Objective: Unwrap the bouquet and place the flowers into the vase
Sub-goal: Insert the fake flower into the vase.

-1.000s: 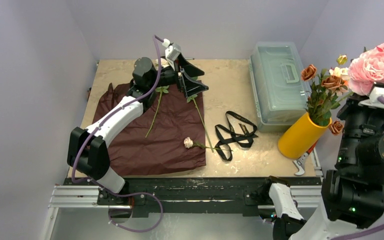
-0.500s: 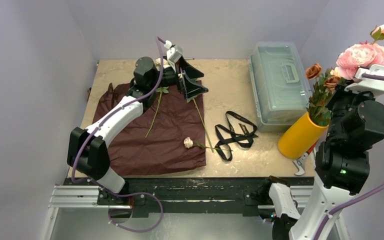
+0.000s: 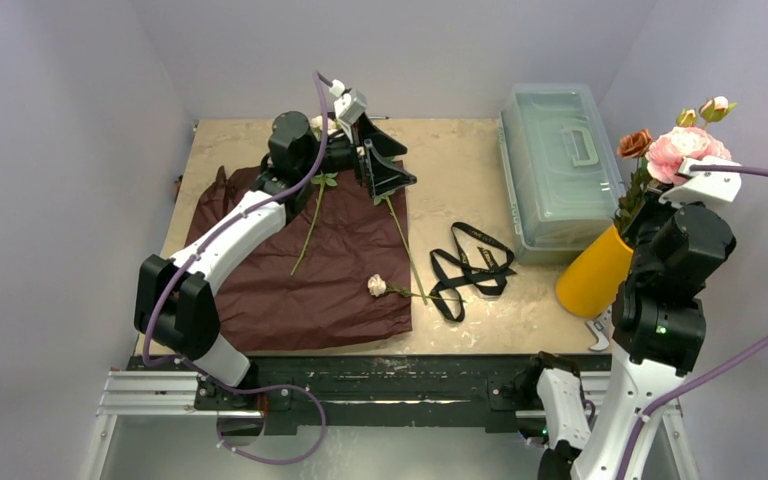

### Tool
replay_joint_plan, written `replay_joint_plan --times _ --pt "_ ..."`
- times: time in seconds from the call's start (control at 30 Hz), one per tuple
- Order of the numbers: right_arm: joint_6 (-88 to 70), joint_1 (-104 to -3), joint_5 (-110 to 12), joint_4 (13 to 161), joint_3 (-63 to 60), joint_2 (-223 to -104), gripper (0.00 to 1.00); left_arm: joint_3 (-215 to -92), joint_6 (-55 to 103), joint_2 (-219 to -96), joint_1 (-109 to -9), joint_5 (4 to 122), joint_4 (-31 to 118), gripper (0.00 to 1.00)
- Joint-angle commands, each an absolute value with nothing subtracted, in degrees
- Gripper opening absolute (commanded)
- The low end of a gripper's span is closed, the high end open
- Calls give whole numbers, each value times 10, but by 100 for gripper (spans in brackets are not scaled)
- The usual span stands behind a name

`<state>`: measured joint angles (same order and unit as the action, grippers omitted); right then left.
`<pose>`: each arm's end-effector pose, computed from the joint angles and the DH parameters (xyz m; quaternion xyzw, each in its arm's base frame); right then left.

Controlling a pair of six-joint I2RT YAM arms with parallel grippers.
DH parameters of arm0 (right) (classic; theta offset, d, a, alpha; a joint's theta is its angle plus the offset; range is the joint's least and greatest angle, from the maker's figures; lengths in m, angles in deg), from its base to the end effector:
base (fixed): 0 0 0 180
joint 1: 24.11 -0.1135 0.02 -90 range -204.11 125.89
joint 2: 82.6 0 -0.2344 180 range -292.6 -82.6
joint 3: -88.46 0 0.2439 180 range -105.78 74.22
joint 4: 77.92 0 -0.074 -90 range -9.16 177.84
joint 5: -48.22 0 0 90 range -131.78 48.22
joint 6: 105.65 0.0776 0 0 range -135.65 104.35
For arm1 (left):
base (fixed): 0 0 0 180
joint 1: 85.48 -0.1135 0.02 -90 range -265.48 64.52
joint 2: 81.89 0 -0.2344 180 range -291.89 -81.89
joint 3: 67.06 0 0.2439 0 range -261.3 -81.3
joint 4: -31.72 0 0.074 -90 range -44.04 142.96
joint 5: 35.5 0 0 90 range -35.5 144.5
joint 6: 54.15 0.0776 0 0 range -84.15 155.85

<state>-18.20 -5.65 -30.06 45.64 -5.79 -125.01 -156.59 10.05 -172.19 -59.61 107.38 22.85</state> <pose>0.1346 -0.0615 0.4513 0.1697 0.7145 -0.1968 0.6496 0.3192 -0.2235 0.3616 0.3367 0.5866 -0.5574 0.4815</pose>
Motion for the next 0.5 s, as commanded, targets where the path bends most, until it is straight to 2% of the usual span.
replay_joint_plan --times 0.0,0.1,0.2,0.3,0.4,0.47 --pt "-160 -53 -264 462 -26 -1267 0 -1597 120 -1722 -601 1065 240 100" --pt "-139 -53 -255 453 -2 -1278 0 -1605 131 -1730 -605 1050 274 100" --pt "-132 -53 -253 441 8 -1291 5 -1630 129 -1753 -618 1035 332 100" --pt "-128 -53 -257 430 10 -1294 19 -1640 105 -1770 -640 1019 356 100" --pt "-127 -53 -263 422 12 -1287 28 -1637 93 -1777 -655 1015 359 100" --pt "-128 -53 -266 414 5 -1283 38 -1637 99 -1779 -658 1009 371 100"
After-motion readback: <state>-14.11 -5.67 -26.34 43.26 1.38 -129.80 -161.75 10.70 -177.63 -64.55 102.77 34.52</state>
